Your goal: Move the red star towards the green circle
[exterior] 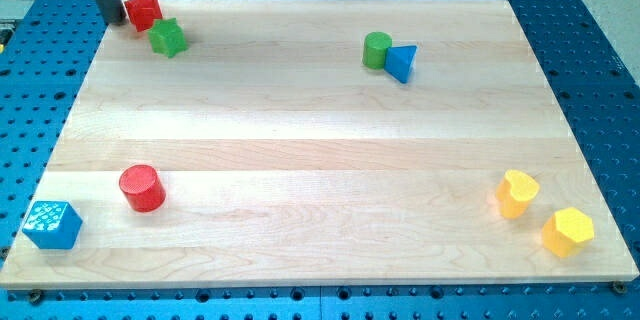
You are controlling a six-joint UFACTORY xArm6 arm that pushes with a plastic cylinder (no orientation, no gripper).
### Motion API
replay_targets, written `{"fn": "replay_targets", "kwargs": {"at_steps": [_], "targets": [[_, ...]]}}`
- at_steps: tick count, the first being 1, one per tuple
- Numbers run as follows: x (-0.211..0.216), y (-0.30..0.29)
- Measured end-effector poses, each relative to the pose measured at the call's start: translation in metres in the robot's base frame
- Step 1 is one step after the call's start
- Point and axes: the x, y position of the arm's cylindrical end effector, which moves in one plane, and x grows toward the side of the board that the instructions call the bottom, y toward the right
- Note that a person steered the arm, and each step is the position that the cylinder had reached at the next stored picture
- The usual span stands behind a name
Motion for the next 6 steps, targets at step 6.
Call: {"fn": "replay_targets", "kwargs": {"at_steps": [6], "targets": [[0.012,0.228]]}}
